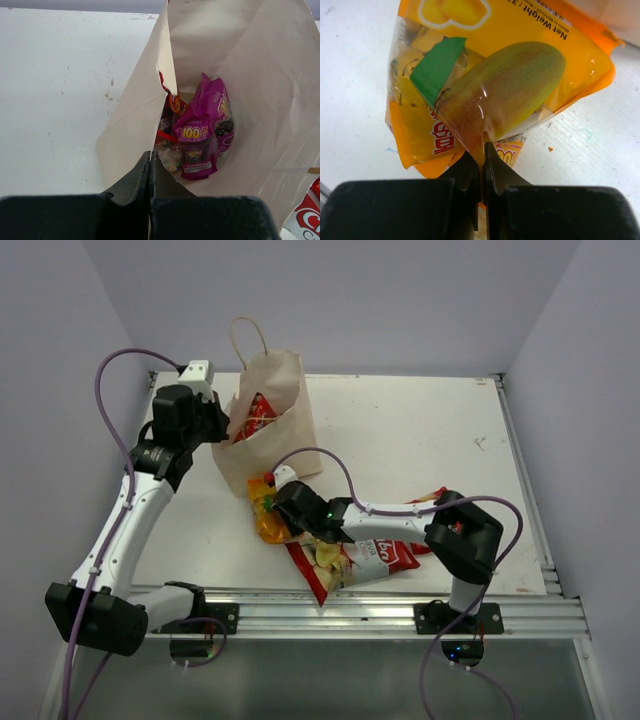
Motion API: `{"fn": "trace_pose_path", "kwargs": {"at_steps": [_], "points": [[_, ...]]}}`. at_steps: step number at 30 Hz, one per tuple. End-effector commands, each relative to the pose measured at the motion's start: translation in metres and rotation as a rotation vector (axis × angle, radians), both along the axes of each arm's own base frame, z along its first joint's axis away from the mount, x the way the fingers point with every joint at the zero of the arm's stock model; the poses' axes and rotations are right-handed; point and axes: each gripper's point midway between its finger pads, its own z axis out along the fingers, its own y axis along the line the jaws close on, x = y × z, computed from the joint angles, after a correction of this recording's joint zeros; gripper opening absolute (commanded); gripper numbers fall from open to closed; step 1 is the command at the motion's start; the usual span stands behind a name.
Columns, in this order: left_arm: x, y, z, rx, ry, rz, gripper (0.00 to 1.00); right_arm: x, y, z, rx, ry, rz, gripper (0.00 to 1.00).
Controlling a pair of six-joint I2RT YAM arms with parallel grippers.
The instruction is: Place the snacks into the paper bag
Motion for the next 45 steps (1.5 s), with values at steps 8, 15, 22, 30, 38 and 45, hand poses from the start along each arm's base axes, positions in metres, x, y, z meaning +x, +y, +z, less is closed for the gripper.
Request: {"fn": "trace_pose_path", "kwargs": {"at_steps": [8, 15, 22, 30, 38, 45], "points": [[-0.008, -0.006, 0.004, 0.011, -0.02, -0.021, 0.0, -0.009, -0.11, 0.098, -0.178, -0.117, -0.154, 0.0], [-0.009, -0.002, 0.016, 0.012, -0.05, -0.002, 0.0, 0.022, -0.169, 0.218, -0.204, -0.376, -0.337, 0.0], [-0.012, 0.008, 0.024, 0.028, -0.069, 0.043, 0.0, 0.095, -0.129, 0.319, -0.037, -0.643, -0.444, 0.0], [-0.013, 0.006, 0.022, 0.022, -0.066, 0.034, 0.0, 0.158, -0.062, 0.415, 0.073, -0.878, -0.412, 0.0], [-0.013, 0.005, 0.025, 0.02, -0.073, 0.03, 0.0, 0.174, -0.021, 0.463, 0.205, -0.97, -0.364, 0.0], [-0.011, 0.007, 0.026, 0.026, -0.081, 0.045, 0.0, 0.169, -0.005, 0.383, 0.149, -0.771, -0.282, 0.0]]}}
